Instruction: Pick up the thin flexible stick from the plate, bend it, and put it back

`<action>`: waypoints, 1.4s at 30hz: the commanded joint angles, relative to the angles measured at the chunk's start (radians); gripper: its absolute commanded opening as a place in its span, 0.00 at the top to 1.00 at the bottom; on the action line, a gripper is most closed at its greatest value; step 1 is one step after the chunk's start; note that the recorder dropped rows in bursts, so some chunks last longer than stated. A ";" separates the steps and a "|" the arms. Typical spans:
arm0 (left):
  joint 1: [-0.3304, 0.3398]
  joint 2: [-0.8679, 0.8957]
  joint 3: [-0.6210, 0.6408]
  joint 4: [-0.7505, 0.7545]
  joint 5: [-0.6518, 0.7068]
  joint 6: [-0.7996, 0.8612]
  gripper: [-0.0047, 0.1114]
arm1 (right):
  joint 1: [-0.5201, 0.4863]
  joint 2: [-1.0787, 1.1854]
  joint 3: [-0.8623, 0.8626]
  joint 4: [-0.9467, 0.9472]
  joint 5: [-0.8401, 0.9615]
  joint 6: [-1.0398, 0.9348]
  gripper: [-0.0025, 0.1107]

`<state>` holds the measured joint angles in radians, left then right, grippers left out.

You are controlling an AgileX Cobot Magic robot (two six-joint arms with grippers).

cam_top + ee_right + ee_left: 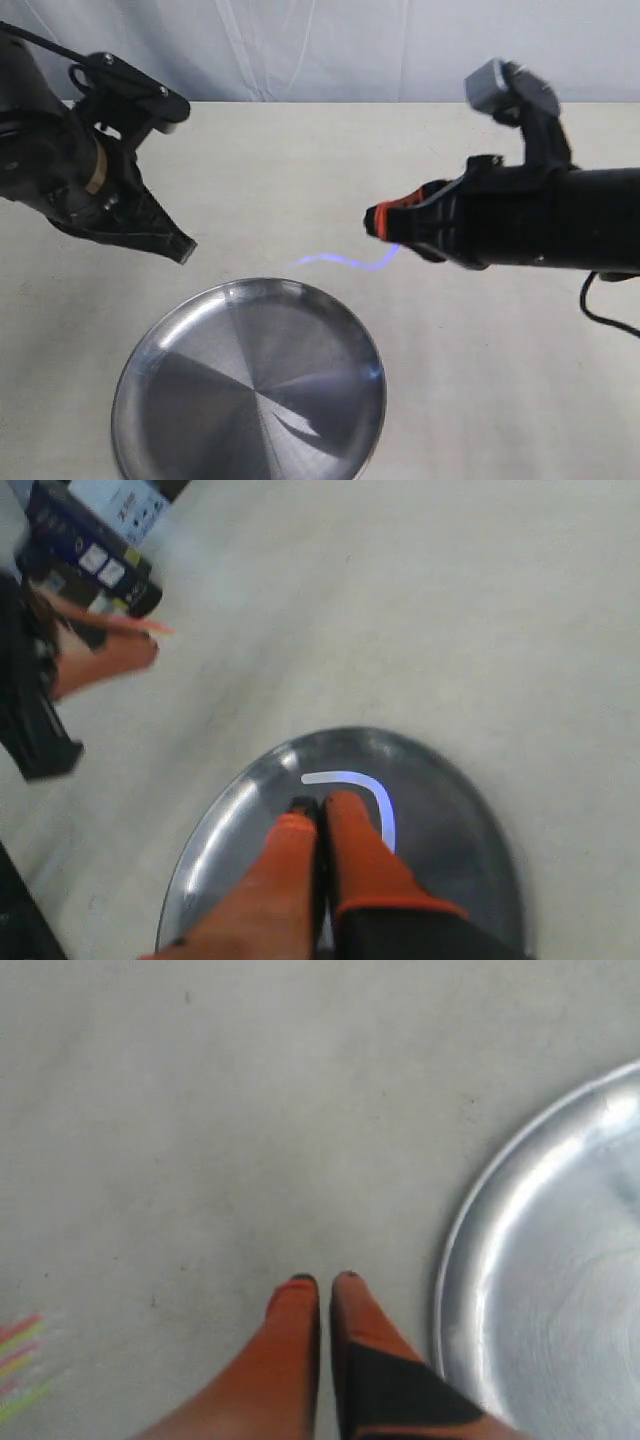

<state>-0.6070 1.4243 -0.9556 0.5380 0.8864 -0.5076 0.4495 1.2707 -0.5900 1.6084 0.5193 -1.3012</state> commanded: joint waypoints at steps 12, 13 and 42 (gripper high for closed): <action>-0.001 -0.268 -0.004 0.050 0.046 -0.042 0.96 | 0.221 0.274 -0.027 0.136 -0.003 -0.212 0.84; -0.001 -0.277 -0.004 0.050 0.048 -0.042 0.96 | 0.221 0.286 -0.035 0.136 0.013 -0.212 0.77; -0.001 -0.843 0.467 -0.025 -0.402 -0.167 0.96 | 0.221 -0.282 0.049 0.104 -0.846 -0.162 0.99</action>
<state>-0.6070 0.5863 -0.4932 0.5644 0.4952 -0.6590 0.6727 1.0331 -0.5697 1.6678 -0.1978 -1.4572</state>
